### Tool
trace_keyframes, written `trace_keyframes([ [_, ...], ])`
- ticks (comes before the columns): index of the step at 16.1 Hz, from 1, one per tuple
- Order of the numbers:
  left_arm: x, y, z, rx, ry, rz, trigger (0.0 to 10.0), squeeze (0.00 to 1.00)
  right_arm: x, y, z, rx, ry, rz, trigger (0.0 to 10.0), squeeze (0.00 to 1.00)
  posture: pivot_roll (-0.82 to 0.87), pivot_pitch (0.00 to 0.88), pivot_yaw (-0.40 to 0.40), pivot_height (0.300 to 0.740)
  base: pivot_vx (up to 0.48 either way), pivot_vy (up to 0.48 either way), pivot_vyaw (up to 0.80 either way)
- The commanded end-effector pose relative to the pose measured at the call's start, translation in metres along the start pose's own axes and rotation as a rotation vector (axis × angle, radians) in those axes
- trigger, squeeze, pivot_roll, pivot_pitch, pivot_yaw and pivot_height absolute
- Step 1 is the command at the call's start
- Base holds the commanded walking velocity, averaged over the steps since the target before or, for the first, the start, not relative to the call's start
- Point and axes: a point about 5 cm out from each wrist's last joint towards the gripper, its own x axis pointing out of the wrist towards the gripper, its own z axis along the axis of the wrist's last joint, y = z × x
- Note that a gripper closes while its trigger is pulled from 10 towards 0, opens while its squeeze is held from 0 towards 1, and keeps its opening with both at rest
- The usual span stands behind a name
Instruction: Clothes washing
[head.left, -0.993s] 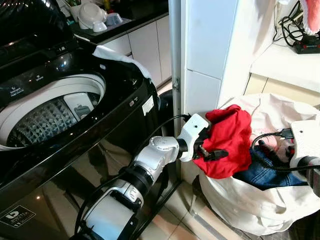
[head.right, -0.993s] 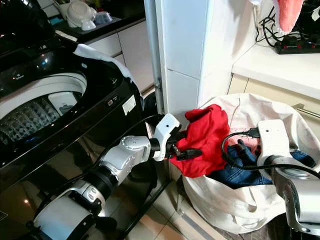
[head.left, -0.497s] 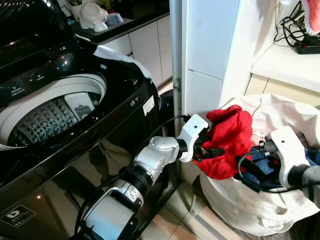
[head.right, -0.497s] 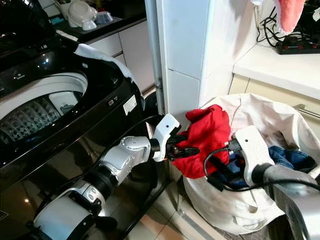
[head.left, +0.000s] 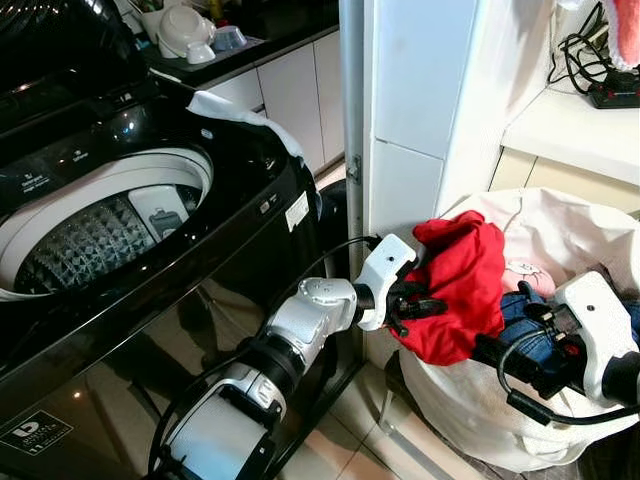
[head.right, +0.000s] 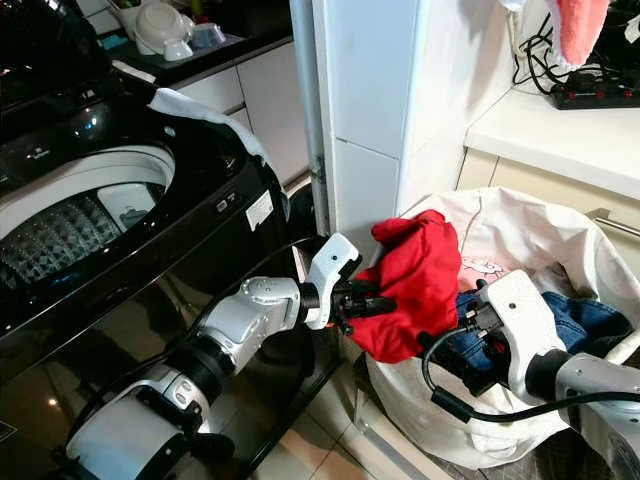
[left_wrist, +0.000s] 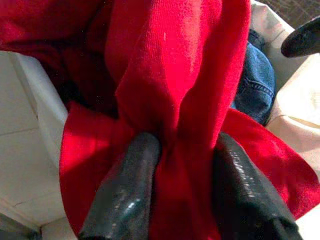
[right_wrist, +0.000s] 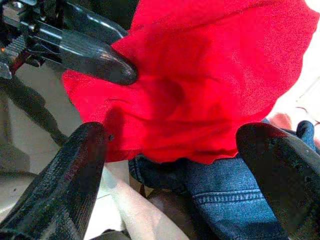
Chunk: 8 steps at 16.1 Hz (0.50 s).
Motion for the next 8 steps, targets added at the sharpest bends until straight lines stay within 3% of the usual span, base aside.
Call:
trace_keyframes([
  [1,0.0194,-0.0252,-0.0012,-0.039,-0.025,-0.080,0.0,0.00,-0.0017,0.0027,0.0037,-0.023,-0.018,0.019,10.0,0.00,-0.21,0.000,0.123,0.740,0.000,0.000,0.00],
  [8,0.0162,-0.0188,0.0032,-0.062,-0.060,-0.030,0.0,0.00,-0.0006,0.0015,0.0048,-0.036,-0.037,0.019,10.0,0.00,-0.21,0.000,0.124,0.740,0.000,0.000,0.00],
])
